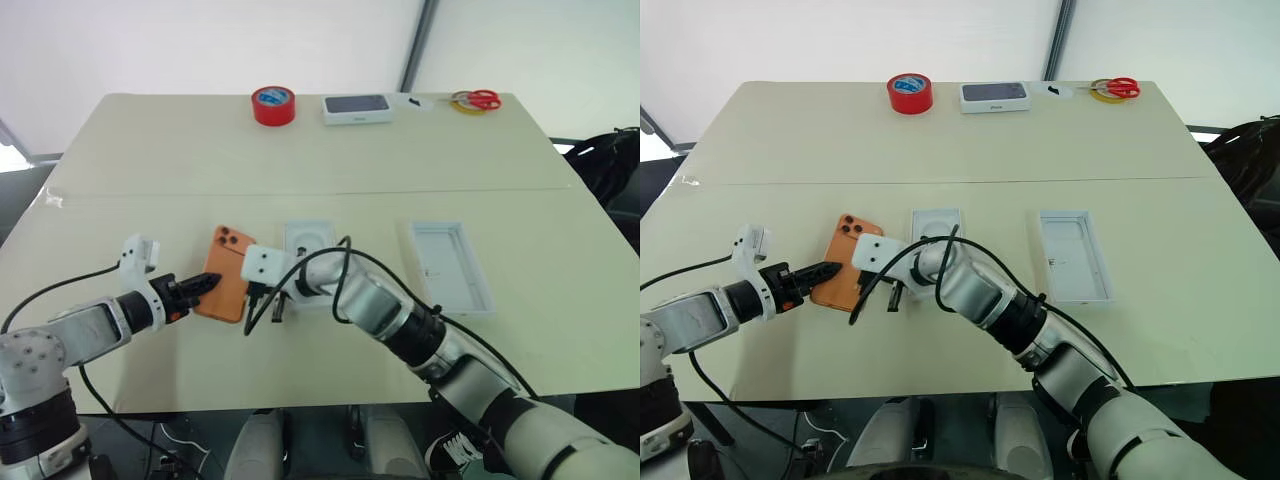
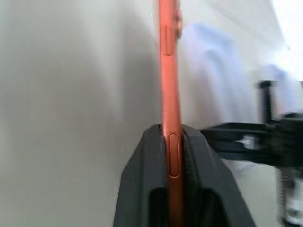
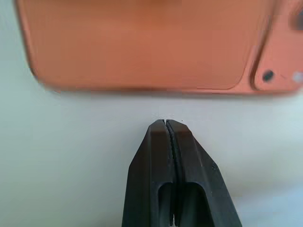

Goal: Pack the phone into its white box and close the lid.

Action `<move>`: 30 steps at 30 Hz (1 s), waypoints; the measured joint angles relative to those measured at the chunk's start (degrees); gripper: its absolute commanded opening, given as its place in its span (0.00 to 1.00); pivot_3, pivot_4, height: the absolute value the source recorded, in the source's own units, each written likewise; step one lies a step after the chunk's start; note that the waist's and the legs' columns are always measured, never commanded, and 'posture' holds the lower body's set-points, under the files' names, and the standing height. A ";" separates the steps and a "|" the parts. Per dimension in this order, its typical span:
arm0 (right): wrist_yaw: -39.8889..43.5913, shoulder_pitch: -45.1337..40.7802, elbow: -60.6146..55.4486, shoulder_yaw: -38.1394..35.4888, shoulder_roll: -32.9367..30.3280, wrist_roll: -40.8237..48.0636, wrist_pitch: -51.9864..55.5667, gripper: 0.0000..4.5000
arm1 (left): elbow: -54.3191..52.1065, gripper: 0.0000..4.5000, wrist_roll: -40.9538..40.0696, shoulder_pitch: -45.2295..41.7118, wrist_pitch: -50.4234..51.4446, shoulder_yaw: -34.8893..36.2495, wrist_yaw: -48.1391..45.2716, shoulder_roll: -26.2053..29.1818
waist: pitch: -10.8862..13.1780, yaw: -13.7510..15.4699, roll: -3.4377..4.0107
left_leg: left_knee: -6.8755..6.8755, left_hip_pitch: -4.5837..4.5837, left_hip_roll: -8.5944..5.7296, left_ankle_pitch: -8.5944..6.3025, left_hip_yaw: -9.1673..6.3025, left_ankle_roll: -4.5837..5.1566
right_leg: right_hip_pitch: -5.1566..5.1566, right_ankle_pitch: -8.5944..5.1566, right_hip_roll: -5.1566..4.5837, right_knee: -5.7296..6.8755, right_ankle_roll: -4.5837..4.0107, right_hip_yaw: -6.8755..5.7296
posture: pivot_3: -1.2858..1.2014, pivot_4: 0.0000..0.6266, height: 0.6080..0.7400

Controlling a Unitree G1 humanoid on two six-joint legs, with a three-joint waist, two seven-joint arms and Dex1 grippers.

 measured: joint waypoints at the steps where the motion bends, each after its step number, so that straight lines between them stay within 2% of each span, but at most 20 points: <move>1: 0.30 0.00 -0.99 -0.33 -0.94 0.04 0.18 0.00 | -0.02 0.00 -0.56 0.37 -0.14 0.42 0.33 -0.01 | 0.01 -0.06 0.02 | -0.04 0.00 0.01 0.00 0.00 0.00 | -0.02 0.00 0.02 0.01 0.01 0.00 | 0.52 0.24 0.94; 7: 2.17 1.35 -8.74 -5.77 -6.92 1.95 -1.99 0.00 | 0.50 0.00 -7.96 2.96 -2.71 3.03 7.01 -3.16 | 0.01 0.17 0.00 | -0.08 -0.01 0.01 0.00 0.01 0.00 | -0.02 0.01 0.01 -0.03 0.02 0.00 | 0.52 0.24 0.94; 13: 4.89 3.70 -13.66 -14.82 -11.83 8.09 -5.36 0.00 | 1.64 0.00 -19.87 3.03 -11.68 2.42 18.71 -6.36 | 0.06 0.53 -0.07 | -0.04 -0.07 -0.03 0.00 0.00 0.01 | -0.01 0.01 -0.05 -0.09 0.01 0.00 | 0.52 0.24 0.94; 17: 9.58 5.85 -14.74 -23.06 -18.44 13.67 -9.45 0.00 | -0.50 0.00 -26.65 0.77 -20.16 -4.29 26.69 -11.28 | 0.06 1.45 -0.10 | -0.02 -0.08 -0.08 -0.03 0.05 0.06 | 0.08 0.01 -0.11 -0.21 0.01 0.01 | 0.52 0.24 0.94; 20: 12.29 8.11 -14.56 -26.49 -22.40 16.51 -11.43 0.00 | -1.96 0.00 -28.05 -0.49 -24.68 -10.63 30.51 -15.17 | 0.07 1.66 -0.11 | -0.01 -0.09 -0.09 -0.04 0.10 0.09 | 0.09 0.01 -0.09 -0.24 0.00 0.04 | 0.52 0.24 0.94; 25: 14.66 11.74 -13.55 -30.43 -27.45 19.34 -12.61 0.00 | -1.97 0.00 -26.28 -0.98 -28.76 -19.90 33.07 -19.49 | 0.07 1.52 -0.11 | 0.00 -0.07 -0.03 -0.03 0.14 0.11 | 0.08 0.00 0.03 -0.23 -0.01 0.08 | 0.52 0.24 0.94; 30: 15.06 15.99 -13.60 -33.65 -29.46 22.04 -12.80 0.00 | 0.36 0.00 -22.46 -1.28 -31.73 -24.76 33.19 -22.88 | 0.08 1.55 -0.12 | 0.10 -0.06 0.01 -0.03 0.14 0.12 | 0.12 -0.01 0.10 -0.20 0.00 0.08 | 0.52 0.24 0.94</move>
